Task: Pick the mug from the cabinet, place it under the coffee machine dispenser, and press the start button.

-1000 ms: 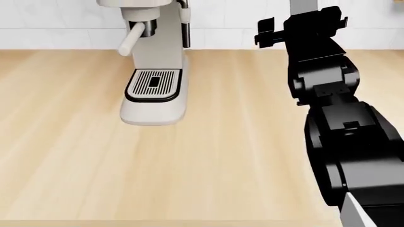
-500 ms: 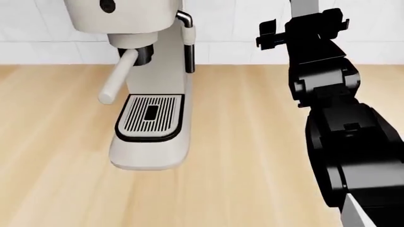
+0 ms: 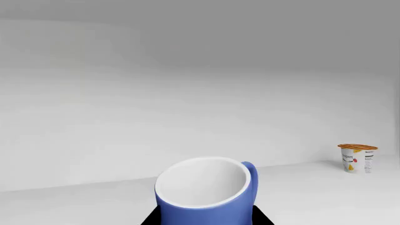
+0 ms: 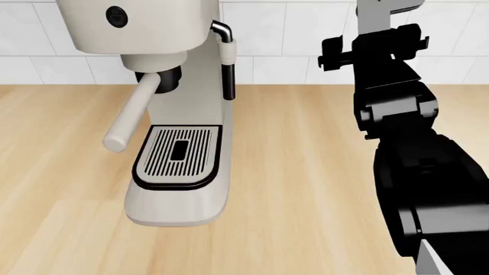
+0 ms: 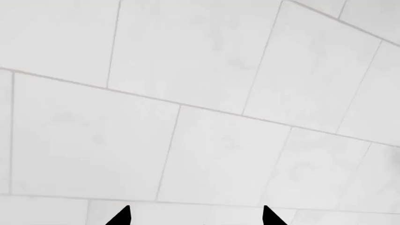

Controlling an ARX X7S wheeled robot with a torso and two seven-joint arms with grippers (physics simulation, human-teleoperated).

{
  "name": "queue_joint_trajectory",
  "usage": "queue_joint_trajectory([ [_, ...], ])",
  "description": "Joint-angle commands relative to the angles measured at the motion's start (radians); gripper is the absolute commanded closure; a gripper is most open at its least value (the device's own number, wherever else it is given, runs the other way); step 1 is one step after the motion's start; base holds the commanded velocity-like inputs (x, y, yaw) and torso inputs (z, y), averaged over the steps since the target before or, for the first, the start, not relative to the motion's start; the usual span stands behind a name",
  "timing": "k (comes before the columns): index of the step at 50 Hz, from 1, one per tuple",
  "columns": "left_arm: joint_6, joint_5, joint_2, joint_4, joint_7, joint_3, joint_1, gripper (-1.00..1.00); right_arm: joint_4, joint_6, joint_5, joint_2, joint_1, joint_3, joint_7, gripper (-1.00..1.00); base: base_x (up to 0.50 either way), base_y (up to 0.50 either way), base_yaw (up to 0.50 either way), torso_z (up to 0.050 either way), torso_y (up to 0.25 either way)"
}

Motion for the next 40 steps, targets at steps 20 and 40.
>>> queue_joint_trajectory([
  [20,-0.199,-0.002,-0.006,0.329,-0.061,0.011,0.000,1.00,-0.001,0.013,0.001,0.025,0.054,-0.031,0.001,-1.00,-0.34,0.00,0.00,0.000,0.000],
  [40,-0.295,-0.002,-0.003,0.430,-0.054,0.010,0.000,1.00,-0.002,-0.001,0.000,0.033,0.052,-0.040,0.001,-1.00,-0.50,0.00,0.00,0.000,0.000],
])
